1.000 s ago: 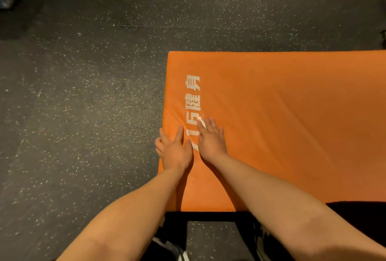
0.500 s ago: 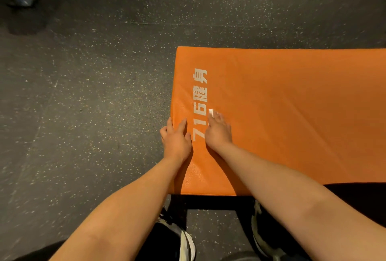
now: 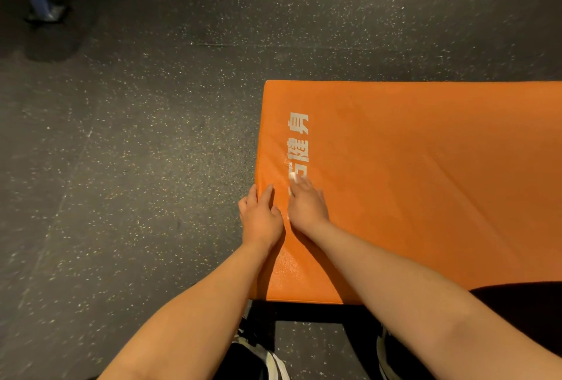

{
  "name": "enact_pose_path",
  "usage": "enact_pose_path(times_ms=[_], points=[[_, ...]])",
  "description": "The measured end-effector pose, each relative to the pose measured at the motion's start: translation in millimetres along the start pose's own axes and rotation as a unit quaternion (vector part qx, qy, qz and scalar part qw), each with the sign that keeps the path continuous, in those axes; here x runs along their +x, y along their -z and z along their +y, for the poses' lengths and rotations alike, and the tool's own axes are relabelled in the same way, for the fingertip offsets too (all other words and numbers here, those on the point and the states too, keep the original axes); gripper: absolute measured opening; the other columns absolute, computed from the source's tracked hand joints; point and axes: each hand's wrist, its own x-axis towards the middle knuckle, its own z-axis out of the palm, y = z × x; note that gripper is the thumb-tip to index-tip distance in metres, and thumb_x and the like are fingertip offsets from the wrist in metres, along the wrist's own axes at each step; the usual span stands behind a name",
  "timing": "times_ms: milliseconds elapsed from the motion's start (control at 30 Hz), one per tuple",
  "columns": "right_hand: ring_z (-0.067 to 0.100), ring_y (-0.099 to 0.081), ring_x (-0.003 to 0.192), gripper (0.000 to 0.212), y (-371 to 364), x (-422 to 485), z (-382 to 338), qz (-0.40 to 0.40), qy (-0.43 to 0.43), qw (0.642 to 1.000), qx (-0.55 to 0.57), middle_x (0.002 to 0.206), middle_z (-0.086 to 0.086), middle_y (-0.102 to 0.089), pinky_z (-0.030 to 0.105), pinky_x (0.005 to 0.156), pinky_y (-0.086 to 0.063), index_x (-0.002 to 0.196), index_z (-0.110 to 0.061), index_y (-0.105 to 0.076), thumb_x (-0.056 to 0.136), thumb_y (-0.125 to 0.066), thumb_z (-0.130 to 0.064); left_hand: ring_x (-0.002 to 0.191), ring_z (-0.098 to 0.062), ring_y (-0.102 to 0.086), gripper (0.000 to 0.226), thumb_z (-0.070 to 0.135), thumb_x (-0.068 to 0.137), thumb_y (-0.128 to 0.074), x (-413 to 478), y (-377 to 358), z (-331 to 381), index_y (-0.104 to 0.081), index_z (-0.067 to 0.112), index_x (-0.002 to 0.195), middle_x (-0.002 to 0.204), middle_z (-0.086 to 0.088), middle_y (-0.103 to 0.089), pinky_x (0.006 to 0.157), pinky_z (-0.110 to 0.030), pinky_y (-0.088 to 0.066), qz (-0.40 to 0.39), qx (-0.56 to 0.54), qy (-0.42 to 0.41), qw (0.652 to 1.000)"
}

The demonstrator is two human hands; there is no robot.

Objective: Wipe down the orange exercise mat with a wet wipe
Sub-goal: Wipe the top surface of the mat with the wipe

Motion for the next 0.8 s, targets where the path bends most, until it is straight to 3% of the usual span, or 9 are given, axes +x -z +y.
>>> enact_pose_path(times_ms=[100, 167, 300, 367, 433, 533, 600, 700, 800], points=[[0.013, -0.006, 0.156, 0.057, -8.8, -6.0, -9.8, -0.043, 0.112, 0.992, 0.027, 0.168, -0.004, -0.019, 0.044, 0.126, -0.002, 0.16, -0.024, -0.025, 0.105, -0.033, -0.013, 0.144, -0.026, -0.016, 0.053, 0.013, 0.101, -0.043, 4.1, 1.2, -4.5, -0.039, 0.023, 0.153, 0.162, -0.011, -0.026, 0.119, -0.034, -0.02, 0.004, -0.01, 0.006, 1.0], [0.013, -0.005, 0.156, 0.056, -2.1, 0.8, -0.4, -0.044, 0.132, 0.99, -0.011, 0.168, -0.006, -0.019, 0.045, 0.124, 0.002, 0.16, -0.028, -0.026, 0.106, -0.034, -0.015, 0.143, -0.028, -0.018, 0.054, 0.012, 0.1, -0.042, 5.8, 1.9, -7.1, -0.038, 0.022, 0.153, 0.162, -0.011, -0.026, 0.118, -0.033, -0.02, -0.003, 0.001, 0.003, 1.0], [0.015, 0.005, 0.156, 0.065, 12.4, 12.8, 28.2, 0.021, -0.04, 0.997, -0.066, 0.17, -0.003, -0.004, 0.049, 0.124, 0.008, 0.163, -0.026, -0.013, 0.102, -0.035, -0.015, 0.144, -0.028, -0.016, 0.055, 0.012, 0.1, -0.041, 7.9, -0.7, -8.4, -0.037, 0.022, 0.154, 0.163, -0.01, -0.024, 0.118, -0.033, -0.021, -0.012, 0.005, 0.013, 1.0], [0.015, 0.008, 0.156, 0.07, 9.3, 11.8, 29.4, 0.04, -0.078, 0.994, -0.069, 0.17, -0.004, 0.0, 0.048, 0.123, 0.009, 0.163, -0.025, -0.008, 0.1, -0.037, -0.012, 0.143, -0.027, -0.016, 0.056, 0.012, 0.099, -0.041, 8.3, -3.9, -8.1, -0.038, 0.023, 0.154, 0.163, -0.008, -0.023, 0.118, -0.034, -0.022, -0.008, 0.004, 0.019, 1.0], [0.014, 0.006, 0.156, 0.071, -1.9, 7.2, 18.1, 0.017, -0.027, 0.998, -0.048, 0.17, -0.004, -0.001, 0.048, 0.125, 0.007, 0.163, -0.026, -0.008, 0.1, -0.037, -0.01, 0.142, -0.026, -0.017, 0.056, 0.012, 0.098, -0.041, 9.8, -6.3, -8.9, -0.039, 0.024, 0.153, 0.162, -0.006, -0.024, 0.117, -0.033, -0.023, -0.006, 0.0, 0.027, 1.0], [0.011, 0.003, 0.156, 0.061, -18.8, 1.9, 1.3, -0.063, 0.123, 0.99, -0.038, 0.17, -0.006, -0.006, 0.048, 0.126, 0.004, 0.162, -0.027, -0.014, 0.106, -0.033, -0.014, 0.14, -0.026, -0.02, 0.055, 0.01, 0.099, -0.04, 14.4, -7.2, -9.7, -0.04, 0.023, 0.151, 0.161, -0.004, -0.027, 0.115, -0.031, -0.022, -0.006, -0.025, 0.047, 0.999], [0.012, 0.003, 0.156, 0.063, -19.1, 9.8, 4.7, -0.071, 0.16, 0.982, -0.067, 0.17, -0.007, -0.007, 0.049, 0.125, 0.006, 0.162, -0.027, -0.014, 0.105, -0.035, -0.013, 0.14, -0.028, -0.023, 0.054, 0.009, 0.1, -0.039, 18.9, -7.3, -14.1, -0.04, 0.022, 0.152, 0.159, -0.005, -0.029, 0.115, -0.031, -0.021, -0.011, -0.026, 0.051, 0.998], [0.015, 0.01, 0.155, 0.078, -6.8, 28.8, 16.1, -0.026, 0.078, 0.992, -0.096, 0.17, -0.005, 0.004, 0.049, 0.124, 0.009, 0.163, -0.027, -0.005, 0.097, -0.041, -0.005, 0.142, -0.03, -0.022, 0.055, 0.011, 0.101, -0.039, 25.0, -8.9, -21.6, -0.035, 0.021, 0.155, 0.159, -0.01, -0.029, 0.116, -0.032, -0.018, -0.026, -0.003, 0.048, 0.999], [0.017, 0.014, 0.155, 0.079, 3.4, 40.7, 18.8, -0.004, -0.004, 0.995, -0.095, 0.169, -0.003, 0.013, 0.049, 0.125, 0.007, 0.162, -0.022, 0.0, 0.097, -0.043, -0.007, 0.14, -0.029, -0.027, 0.056, 0.012, 0.1, -0.039, 28.2, -12.8, -23.8, -0.034, 0.02, 0.155, 0.156, -0.01, -0.038, 0.115, -0.028, -0.016, -0.021, 0.0, 0.046, 0.999]])
